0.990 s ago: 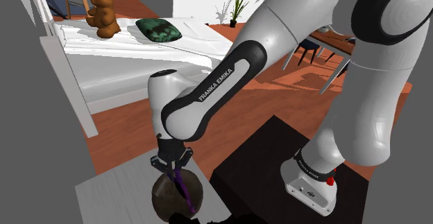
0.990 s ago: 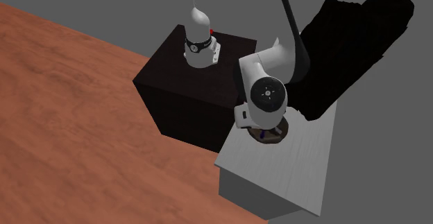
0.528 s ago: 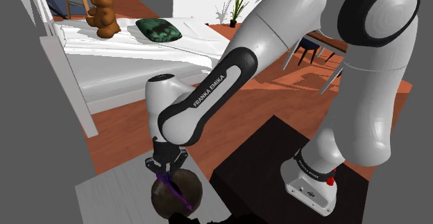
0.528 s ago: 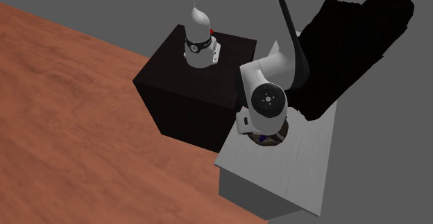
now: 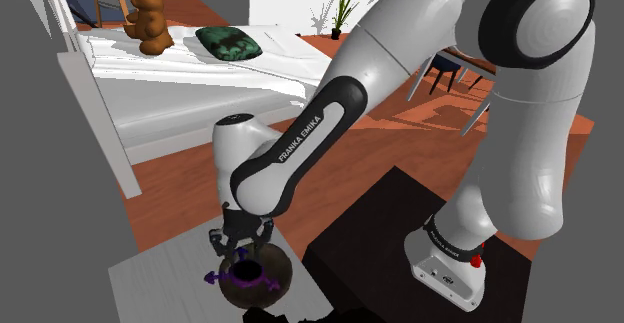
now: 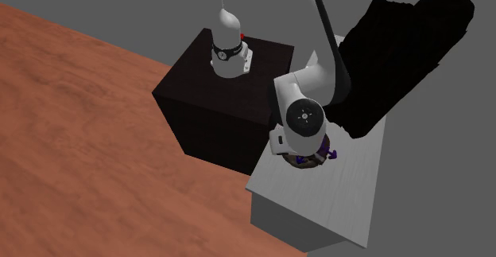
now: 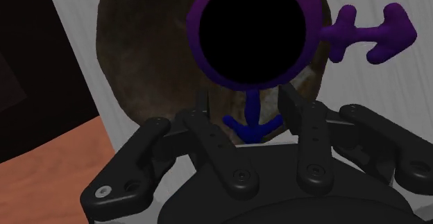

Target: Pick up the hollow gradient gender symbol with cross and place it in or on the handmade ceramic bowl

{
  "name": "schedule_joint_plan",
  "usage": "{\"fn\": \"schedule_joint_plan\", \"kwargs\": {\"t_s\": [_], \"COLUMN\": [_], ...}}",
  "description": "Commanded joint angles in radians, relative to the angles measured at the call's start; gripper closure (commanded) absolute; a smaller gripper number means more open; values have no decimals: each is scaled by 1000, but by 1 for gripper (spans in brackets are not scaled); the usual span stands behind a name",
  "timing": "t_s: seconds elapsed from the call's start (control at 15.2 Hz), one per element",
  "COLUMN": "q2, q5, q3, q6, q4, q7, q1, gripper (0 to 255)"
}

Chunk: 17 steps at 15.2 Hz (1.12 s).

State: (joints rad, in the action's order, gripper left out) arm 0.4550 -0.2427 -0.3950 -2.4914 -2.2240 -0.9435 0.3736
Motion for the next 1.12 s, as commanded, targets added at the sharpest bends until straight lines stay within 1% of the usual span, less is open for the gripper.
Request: {"fn": "schedule_joint_plan", "kwargs": {"t_s": [0.0,0.2,0.26,0.53,1.06], "q2": [11,15,0,-93,-93], "q5": [2,3,1,-8,-9], "q3": [4,5,3,-2,-2], "q6": [21,18,32,152,152], "q4": [-11,-10,-11,14,14], "q7": [0,2,1,9,9], "q1": [0,-1,-4,-37,-37], "gripper": [0,0,0,0,0]}}
